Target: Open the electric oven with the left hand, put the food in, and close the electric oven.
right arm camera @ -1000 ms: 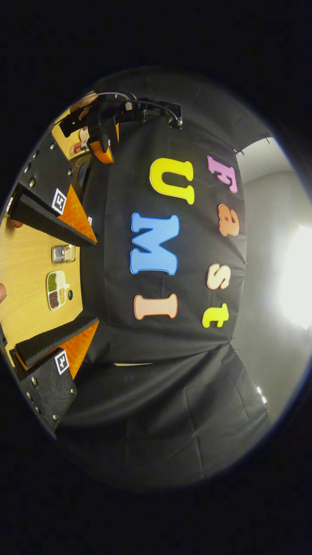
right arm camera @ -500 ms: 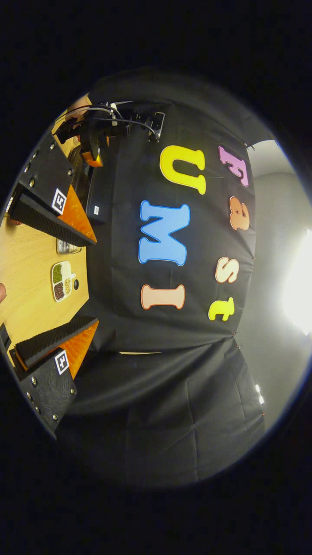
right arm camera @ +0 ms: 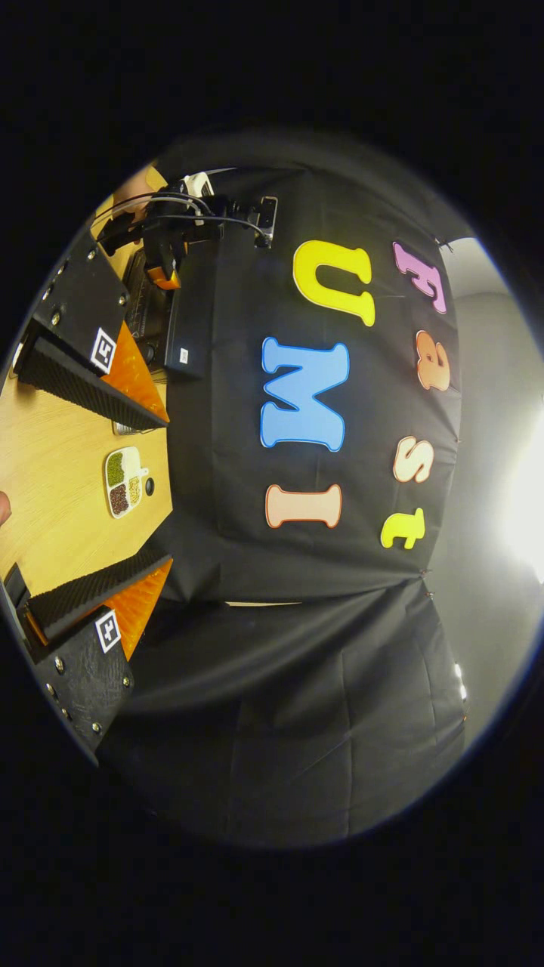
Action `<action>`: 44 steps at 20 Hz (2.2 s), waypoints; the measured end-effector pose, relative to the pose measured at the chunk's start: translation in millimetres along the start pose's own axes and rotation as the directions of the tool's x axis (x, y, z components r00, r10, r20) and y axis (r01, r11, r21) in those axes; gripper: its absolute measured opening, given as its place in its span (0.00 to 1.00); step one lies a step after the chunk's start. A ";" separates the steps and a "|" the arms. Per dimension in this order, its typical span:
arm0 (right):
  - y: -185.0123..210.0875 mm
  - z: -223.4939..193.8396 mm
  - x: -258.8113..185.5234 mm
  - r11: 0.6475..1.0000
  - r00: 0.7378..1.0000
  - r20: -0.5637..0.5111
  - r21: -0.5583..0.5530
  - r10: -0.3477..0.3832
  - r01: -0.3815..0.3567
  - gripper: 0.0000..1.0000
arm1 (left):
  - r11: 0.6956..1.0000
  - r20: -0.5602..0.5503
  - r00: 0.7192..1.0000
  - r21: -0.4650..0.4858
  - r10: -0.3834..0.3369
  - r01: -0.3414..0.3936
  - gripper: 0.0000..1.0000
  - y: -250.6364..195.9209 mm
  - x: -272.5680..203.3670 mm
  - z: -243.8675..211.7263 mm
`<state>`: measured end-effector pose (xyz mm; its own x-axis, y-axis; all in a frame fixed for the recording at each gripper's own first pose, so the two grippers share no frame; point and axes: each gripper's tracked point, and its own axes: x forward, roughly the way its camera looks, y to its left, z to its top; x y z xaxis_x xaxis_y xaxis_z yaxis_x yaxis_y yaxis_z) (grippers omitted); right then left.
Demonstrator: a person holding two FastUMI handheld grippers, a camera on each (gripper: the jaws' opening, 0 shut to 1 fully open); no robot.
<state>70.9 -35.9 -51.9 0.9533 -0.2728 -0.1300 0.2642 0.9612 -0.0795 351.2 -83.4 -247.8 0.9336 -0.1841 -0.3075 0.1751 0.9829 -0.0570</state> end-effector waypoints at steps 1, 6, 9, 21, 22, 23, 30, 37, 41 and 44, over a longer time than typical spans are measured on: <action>-0.4 0.9 -0.4 1.000 1.000 0.000 -0.002 0.000 0.000 0.98 | 1.000 -0.008 1.000 0.001 0.005 -0.005 0.96 0.5 -0.3 -1.8; -1.7 -0.1 -3.5 1.000 1.000 0.000 0.001 0.006 -0.006 0.98 | 0.999 -0.012 1.000 0.024 0.026 -0.025 1.00 1.1 -3.0 -7.1; -2.5 -0.4 -6.5 1.000 1.000 0.004 0.006 0.013 -0.013 0.98 | 0.999 -0.012 0.999 0.023 0.030 -0.030 0.97 -0.4 -14.7 -11.3; 2.2 -7.3 -10.3 0.997 0.998 -0.010 0.016 0.070 -0.070 0.98 | 0.999 -0.066 0.997 0.026 0.035 -0.033 0.96 -7.1 -67.1 -54.6; 4.1 -7.7 -10.5 0.997 0.997 -0.010 0.015 0.078 -0.078 0.98 | 0.999 -0.075 0.997 0.024 0.034 -0.033 0.97 -7.6 -70.8 -59.8; 6.1 -7.7 -11.7 0.996 0.996 -0.008 0.014 0.087 -0.087 0.98 | 0.999 -0.082 0.996 0.024 0.034 -0.032 0.91 -7.8 -74.1 -64.5; 9.3 -19.6 -14.9 0.993 0.992 -0.032 0.004 0.122 -0.122 0.98 | 0.999 -0.141 0.989 0.031 0.040 -0.036 0.97 -11.3 -93.6 -99.0; 1.7 -25.3 -19.7 0.992 0.991 -0.043 0.000 0.124 -0.124 0.98 | 0.999 -0.207 0.977 0.038 0.046 -0.039 0.98 -14.1 -105.3 -133.1; 7.2 -32.1 -22.8 0.989 0.986 -0.068 0.009 0.149 -0.149 0.98 | 0.999 -0.255 0.966 0.023 0.044 -0.039 0.98 -13.5 -110.5 -157.4; 12.6 -26.1 -23.2 0.983 0.981 -0.061 -0.022 0.182 -0.183 0.98 | 0.998 -0.265 0.963 -0.009 0.055 -0.060 0.98 -9.3 -122.7 -163.1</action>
<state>48.3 -18.5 -75.7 0.9745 -0.0957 -0.2028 0.0817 0.9937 -0.0762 184.1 -69.8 -364.5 0.8256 -0.1229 -0.5507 0.1165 0.9921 -0.0468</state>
